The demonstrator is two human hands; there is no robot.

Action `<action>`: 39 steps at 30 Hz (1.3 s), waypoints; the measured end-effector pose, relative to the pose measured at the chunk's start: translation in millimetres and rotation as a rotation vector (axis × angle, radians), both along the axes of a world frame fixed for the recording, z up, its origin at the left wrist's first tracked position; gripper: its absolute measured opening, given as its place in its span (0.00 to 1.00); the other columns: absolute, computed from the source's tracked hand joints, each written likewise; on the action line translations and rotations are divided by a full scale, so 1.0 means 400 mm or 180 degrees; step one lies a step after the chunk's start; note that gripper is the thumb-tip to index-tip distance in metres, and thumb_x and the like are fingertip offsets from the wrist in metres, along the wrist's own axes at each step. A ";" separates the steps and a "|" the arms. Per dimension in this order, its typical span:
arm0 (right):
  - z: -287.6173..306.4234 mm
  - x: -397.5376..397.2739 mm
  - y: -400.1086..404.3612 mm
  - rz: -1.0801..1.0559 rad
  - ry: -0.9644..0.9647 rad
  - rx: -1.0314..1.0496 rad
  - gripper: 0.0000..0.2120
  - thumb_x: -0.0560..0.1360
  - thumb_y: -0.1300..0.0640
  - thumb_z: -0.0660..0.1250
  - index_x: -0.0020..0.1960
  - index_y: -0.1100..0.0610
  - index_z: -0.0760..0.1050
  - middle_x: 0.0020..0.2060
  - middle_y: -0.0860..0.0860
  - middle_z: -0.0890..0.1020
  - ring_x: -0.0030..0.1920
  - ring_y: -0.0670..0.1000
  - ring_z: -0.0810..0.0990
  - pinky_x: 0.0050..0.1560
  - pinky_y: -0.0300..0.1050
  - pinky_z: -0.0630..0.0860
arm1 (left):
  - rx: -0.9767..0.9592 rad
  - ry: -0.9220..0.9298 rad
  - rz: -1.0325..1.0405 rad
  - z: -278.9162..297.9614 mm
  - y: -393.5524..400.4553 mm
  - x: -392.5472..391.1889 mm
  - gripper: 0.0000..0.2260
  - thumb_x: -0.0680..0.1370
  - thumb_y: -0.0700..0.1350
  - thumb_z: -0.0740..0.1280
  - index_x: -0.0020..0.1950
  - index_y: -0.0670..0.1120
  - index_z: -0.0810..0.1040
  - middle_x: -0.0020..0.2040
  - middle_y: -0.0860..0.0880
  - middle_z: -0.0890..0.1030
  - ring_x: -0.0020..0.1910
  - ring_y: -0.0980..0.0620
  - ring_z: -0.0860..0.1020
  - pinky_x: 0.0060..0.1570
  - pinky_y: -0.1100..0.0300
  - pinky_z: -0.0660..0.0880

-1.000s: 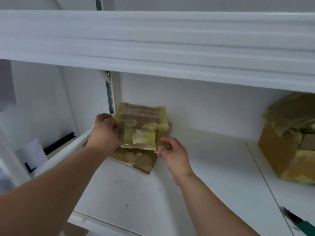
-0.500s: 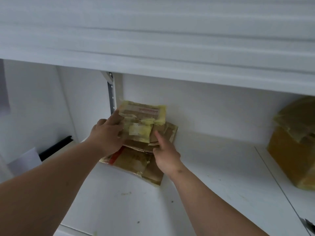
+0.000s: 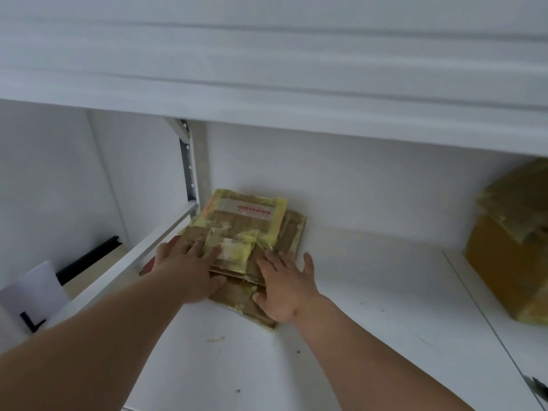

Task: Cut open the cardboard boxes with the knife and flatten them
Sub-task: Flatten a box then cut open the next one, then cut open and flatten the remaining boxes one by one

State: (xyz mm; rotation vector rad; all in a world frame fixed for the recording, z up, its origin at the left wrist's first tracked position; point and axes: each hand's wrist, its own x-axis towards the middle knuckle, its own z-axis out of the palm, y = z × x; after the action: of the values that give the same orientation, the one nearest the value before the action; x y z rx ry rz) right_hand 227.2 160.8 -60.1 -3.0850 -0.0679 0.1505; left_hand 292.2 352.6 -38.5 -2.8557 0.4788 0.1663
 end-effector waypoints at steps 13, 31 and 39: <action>-0.001 -0.105 -0.102 -0.0095 -0.1006 0.0704 0.24 0.80 0.49 0.59 0.75 0.45 0.63 0.78 0.48 0.56 0.78 0.51 0.52 0.75 0.60 0.39 | -0.0226 -0.0926 -0.0308 0.045 -0.130 -0.088 0.37 0.74 0.72 0.48 0.76 0.52 0.54 0.77 0.49 0.56 0.77 0.44 0.52 0.73 0.38 0.43; -0.007 -0.559 -0.709 -0.1135 -0.1038 0.0672 0.22 0.80 0.52 0.60 0.74 0.46 0.67 0.77 0.47 0.60 0.77 0.49 0.53 0.73 0.52 0.48 | -0.0955 -0.0553 -0.0832 0.034 -0.772 -0.427 0.35 0.76 0.70 0.52 0.79 0.56 0.50 0.80 0.52 0.49 0.78 0.47 0.48 0.74 0.40 0.46; -0.005 -0.686 -0.890 -0.1490 -0.1080 0.0821 0.22 0.80 0.51 0.59 0.74 0.46 0.66 0.75 0.48 0.62 0.75 0.52 0.56 0.74 0.53 0.51 | -0.1137 -0.0466 -0.0794 0.060 -0.958 -0.528 0.34 0.78 0.67 0.54 0.79 0.55 0.49 0.80 0.52 0.52 0.78 0.48 0.50 0.75 0.41 0.45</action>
State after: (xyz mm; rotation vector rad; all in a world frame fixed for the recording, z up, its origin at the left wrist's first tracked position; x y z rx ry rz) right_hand -47.1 -195.2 -62.1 -2.7400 0.5668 -0.3689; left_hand 80.9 -30.5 -14.6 -3.0790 0.9067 -0.1912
